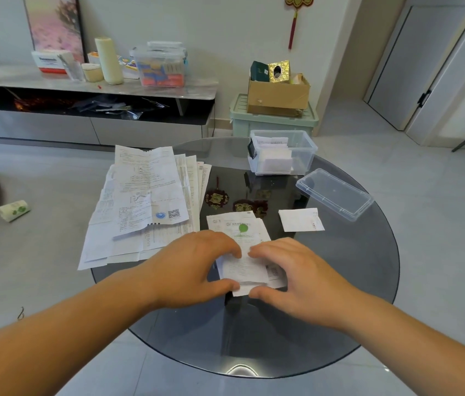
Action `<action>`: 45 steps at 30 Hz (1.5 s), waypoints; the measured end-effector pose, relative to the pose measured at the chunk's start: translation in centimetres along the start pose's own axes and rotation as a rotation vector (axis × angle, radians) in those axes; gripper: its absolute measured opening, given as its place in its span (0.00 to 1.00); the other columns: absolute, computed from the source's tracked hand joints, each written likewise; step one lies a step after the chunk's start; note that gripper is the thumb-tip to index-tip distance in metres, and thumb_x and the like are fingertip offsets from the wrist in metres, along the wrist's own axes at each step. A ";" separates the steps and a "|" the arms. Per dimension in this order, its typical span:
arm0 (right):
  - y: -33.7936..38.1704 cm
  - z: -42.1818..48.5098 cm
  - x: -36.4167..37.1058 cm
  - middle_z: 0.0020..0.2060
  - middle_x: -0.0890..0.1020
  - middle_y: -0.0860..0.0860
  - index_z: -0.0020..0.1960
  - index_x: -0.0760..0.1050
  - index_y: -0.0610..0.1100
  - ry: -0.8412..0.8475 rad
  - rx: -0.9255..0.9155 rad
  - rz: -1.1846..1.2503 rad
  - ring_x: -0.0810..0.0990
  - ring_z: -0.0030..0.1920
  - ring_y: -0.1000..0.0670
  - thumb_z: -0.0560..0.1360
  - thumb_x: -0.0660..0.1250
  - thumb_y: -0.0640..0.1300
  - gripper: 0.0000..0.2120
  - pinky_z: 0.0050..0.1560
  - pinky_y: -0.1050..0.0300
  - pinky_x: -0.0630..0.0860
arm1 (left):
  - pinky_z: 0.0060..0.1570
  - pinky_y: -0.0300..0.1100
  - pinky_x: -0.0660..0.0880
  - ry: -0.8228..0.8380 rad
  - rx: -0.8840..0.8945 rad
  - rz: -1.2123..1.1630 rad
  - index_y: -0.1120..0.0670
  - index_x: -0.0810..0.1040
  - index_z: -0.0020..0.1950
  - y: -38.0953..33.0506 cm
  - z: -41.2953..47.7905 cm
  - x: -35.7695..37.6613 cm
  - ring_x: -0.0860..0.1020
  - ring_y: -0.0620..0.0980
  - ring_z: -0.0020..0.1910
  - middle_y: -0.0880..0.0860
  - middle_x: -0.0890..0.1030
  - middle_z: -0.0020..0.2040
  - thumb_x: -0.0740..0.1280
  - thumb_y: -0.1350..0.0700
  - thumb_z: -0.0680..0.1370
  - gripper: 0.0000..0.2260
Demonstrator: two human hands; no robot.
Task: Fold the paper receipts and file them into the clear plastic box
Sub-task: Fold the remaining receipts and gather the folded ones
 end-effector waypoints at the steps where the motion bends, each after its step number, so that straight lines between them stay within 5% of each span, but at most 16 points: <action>1: 0.0 0.0 0.0 0.65 0.73 0.63 0.70 0.70 0.56 -0.011 -0.006 0.004 0.66 0.64 0.61 0.74 0.69 0.63 0.27 0.64 0.65 0.66 | 0.64 0.38 0.71 -0.001 0.003 -0.010 0.40 0.73 0.66 0.1 -0.1 0.1 0.72 0.40 0.63 0.39 0.76 0.64 0.66 0.36 0.77 0.19; 7: -0.1 -0.3 0.0 0.53 0.77 0.64 0.57 0.78 0.55 -0.074 -0.041 0.060 0.69 0.59 0.61 0.77 0.66 0.59 0.12 0.57 0.65 0.71 | 0.50 0.41 0.77 -0.019 -0.010 -0.103 0.42 0.78 0.55 0.2 -0.5 0.0 0.77 0.41 0.50 0.39 0.80 0.52 0.61 0.37 0.79 0.13; 15: -0.7 0.5 -0.6 0.47 0.77 0.64 0.58 0.70 0.59 -0.136 0.119 0.295 0.74 0.49 0.64 0.76 0.69 0.57 0.13 0.43 0.70 0.71 | 0.39 0.39 0.76 -0.119 -0.139 -0.317 0.44 0.70 0.49 -0.2 0.0 -0.7 0.77 0.39 0.41 0.43 0.79 0.44 0.60 0.44 0.82 0.05; 23: -1.5 3.1 0.4 0.46 0.75 0.60 0.72 0.60 0.59 -0.163 0.276 0.392 0.77 0.44 0.56 0.77 0.69 0.55 0.28 0.41 0.64 0.73 | 0.46 0.39 0.79 -0.198 -0.300 -0.255 0.44 0.64 0.64 1.0 1.3 -0.1 0.75 0.40 0.44 0.40 0.72 0.49 0.65 0.42 0.80 0.17; 27: -1.0 3.3 0.5 0.54 0.67 0.59 0.66 0.68 0.58 -0.171 0.222 0.188 0.71 0.53 0.56 0.77 0.70 0.53 0.20 0.51 0.65 0.71 | 0.54 0.38 0.77 -0.162 -0.271 -0.166 0.42 0.63 0.69 1.1 1.8 0.4 0.74 0.43 0.51 0.43 0.72 0.59 0.67 0.44 0.79 0.22; 30: -0.6 3.3 0.8 0.54 0.65 0.57 0.57 0.76 0.55 -0.147 0.211 0.112 0.67 0.58 0.56 0.78 0.68 0.54 0.09 0.49 0.70 0.66 | 0.57 0.38 0.75 -0.107 -0.244 -0.122 0.39 0.68 0.69 1.1 2.2 0.8 0.73 0.44 0.56 0.44 0.68 0.64 0.66 0.44 0.80 0.18; 37: 0.7 2.8 0.7 0.58 0.69 0.56 0.64 0.76 0.50 -0.093 0.089 -0.052 0.66 0.59 0.55 0.81 0.63 0.56 0.16 0.61 0.61 0.68 | 0.64 0.38 0.70 -0.020 -0.212 -0.038 0.39 0.70 0.72 1.3 2.4 1.1 0.69 0.44 0.64 0.45 0.66 0.67 0.62 0.40 0.80 0.20; 45: -0.2 2.3 0.4 0.55 0.70 0.63 0.62 0.75 0.54 -0.065 0.079 0.103 0.69 0.58 0.59 0.78 0.68 0.53 0.13 0.62 0.61 0.70 | 0.62 0.39 0.71 0.010 -0.241 -0.097 0.43 0.70 0.74 1.1 2.1 0.8 0.70 0.42 0.59 0.44 0.69 0.62 0.66 0.38 0.77 0.26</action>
Point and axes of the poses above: each hand's wrist, its own z-axis towards the middle knuckle, its own x-axis out of the palm, y = z × x, the point moved 6 cm from there along z, towards the middle knuckle
